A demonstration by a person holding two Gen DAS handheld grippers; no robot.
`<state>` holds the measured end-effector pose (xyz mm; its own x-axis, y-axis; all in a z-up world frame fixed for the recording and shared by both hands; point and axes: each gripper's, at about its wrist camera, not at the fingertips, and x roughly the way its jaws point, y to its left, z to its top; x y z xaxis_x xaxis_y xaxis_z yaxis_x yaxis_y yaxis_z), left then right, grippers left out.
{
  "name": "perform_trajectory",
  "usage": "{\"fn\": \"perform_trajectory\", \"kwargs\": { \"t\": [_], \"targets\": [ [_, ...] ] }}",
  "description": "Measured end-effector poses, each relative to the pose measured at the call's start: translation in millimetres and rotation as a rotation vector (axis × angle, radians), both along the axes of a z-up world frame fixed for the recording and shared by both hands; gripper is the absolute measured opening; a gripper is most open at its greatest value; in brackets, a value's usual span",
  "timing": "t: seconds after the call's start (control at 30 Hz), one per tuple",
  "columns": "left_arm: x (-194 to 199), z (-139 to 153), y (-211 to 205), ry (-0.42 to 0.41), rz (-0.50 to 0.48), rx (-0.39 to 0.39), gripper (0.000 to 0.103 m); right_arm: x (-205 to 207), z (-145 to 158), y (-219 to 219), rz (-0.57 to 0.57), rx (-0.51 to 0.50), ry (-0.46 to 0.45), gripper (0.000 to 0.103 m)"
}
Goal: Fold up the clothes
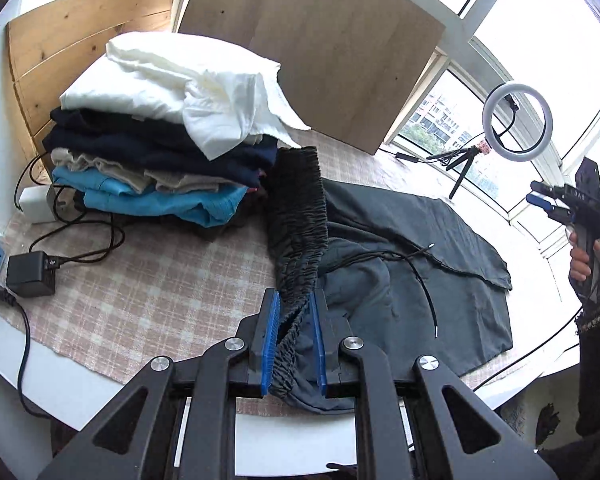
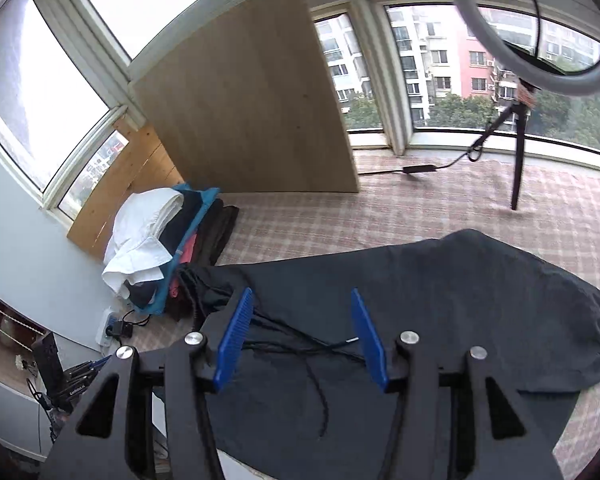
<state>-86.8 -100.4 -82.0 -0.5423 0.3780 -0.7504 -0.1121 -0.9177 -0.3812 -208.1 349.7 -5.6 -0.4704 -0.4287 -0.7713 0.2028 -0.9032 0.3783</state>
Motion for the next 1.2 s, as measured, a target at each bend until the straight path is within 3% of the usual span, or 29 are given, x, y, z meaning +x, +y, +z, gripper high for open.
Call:
{"fn": "perform_trajectory", "kwargs": {
  "t": [0.17, 0.3, 0.37, 0.47, 0.63, 0.73, 0.87, 1.03, 1.13, 1.17, 1.2],
  "targets": [
    [-37.8, 37.3, 65.7, 0.077, -0.130, -0.022, 0.014, 47.9, -22.2, 137.6, -0.239, 0.010, -0.031, 0.051],
    [-77.2, 56.9, 130.7, 0.107, -0.204, 0.040, 0.020, 86.3, -40.0, 247.7, -0.431, 0.017, -0.056, 0.052],
    [-99.7, 55.7, 159.2, 0.096, -0.202, 0.067, 0.021, 105.4, -48.9, 302.7, -0.526, 0.021, -0.069, 0.057],
    [-128.3, 38.8, 192.1, 0.050, -0.165, 0.039, 0.021, 123.8, -69.3, 373.0, -0.642, 0.008, -0.101, 0.057],
    [-143.8, -15.1, 202.8, -0.099, -0.046, 0.059, 0.021, 87.3, -149.1, 410.3, -0.652, -0.141, -0.240, 0.057],
    [-145.5, -46.5, 197.7, -0.175, 0.013, 0.073, 0.021, 66.8, -181.5, 412.1, -0.622, -0.232, -0.292, 0.057],
    [-153.3, -82.8, 196.7, -0.271, 0.040, 0.154, 0.026, 48.0, -200.0, 403.9, -0.598, -0.278, -0.314, 0.057],
    [-169.0, -108.1, 211.1, -0.321, 0.052, 0.179, 0.026, 35.1, -210.4, 392.8, -0.600, -0.323, -0.318, 0.057],
    [-181.1, -116.1, 221.7, -0.335, 0.044, 0.172, 0.033, 30.1, -208.1, 386.2, -0.596, -0.292, -0.292, 0.055],
    [-185.7, -118.4, 225.5, -0.338, 0.037, 0.163, 0.035, 28.3, -206.5, 384.8, -0.593, -0.277, -0.278, 0.043],
    [-189.9, -121.2, 229.1, -0.343, 0.031, 0.157, 0.035, 26.7, -205.2, 382.3, -0.589, -0.262, -0.268, 0.020]
  ]
}}
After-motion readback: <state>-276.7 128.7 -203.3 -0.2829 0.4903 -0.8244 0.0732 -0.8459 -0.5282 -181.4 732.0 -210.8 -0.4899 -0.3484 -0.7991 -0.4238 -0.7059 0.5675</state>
